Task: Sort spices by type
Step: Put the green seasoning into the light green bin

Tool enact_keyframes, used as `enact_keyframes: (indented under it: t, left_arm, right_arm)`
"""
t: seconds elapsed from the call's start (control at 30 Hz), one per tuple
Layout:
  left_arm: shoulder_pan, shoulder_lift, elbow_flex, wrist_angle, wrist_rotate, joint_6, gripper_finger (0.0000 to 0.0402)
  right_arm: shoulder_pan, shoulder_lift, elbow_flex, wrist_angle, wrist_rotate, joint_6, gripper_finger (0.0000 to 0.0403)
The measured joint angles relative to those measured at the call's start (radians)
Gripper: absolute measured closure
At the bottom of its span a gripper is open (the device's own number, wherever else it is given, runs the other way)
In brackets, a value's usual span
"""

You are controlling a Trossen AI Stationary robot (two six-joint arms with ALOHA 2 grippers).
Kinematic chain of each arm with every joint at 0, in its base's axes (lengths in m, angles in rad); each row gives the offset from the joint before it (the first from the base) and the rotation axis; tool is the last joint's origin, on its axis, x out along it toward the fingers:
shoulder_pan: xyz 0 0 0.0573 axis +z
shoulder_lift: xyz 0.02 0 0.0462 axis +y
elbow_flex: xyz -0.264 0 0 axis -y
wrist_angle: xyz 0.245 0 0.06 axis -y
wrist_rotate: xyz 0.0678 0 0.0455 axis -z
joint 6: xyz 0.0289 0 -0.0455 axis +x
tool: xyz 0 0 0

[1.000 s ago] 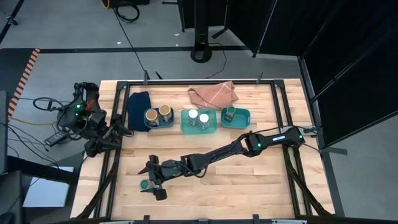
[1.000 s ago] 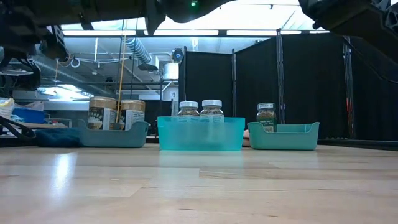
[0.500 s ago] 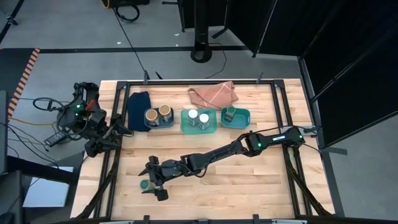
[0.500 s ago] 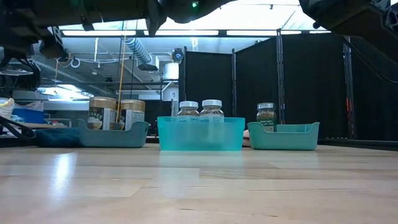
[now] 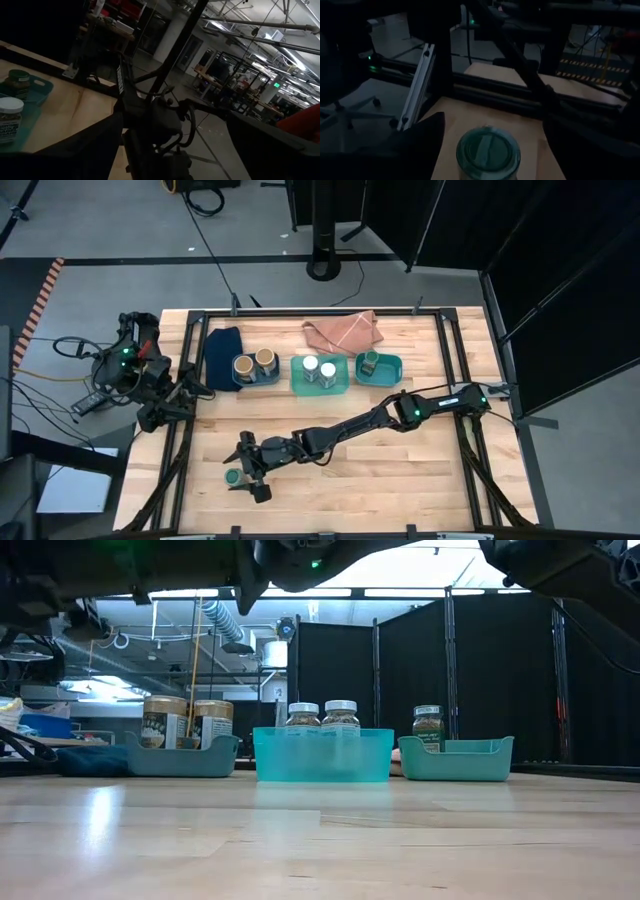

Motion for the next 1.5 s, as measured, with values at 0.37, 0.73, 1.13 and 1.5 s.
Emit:
enact_keyframes:
  t: [0.37, 0.73, 1.13, 1.5]
  left_arm:
    - [0.0, 0.0, 0.0, 0.001, -0.002, -0.007, 0.0039]
    - [0.0, 0.0, 0.0, 0.003, -0.002, -0.014, 0.0039]
    - [0.0, 0.0, 0.0, 0.001, -0.002, -0.013, 0.0039]
    - [0.0, 0.0, 0.0, 0.001, -0.002, -0.012, 0.0039]
  right_arm:
    - [0.004, 0.086, 0.008, 0.105, -0.027, 0.026, 0.0069]
    - [-0.004, 0.082, 0.01, 0.08, -0.029, 0.028, 0.0079]
    - [-0.005, 0.082, 0.011, 0.068, -0.027, 0.026, 0.0131]
    - [-0.005, 0.082, 0.011, 0.061, -0.026, 0.054, 0.0199]
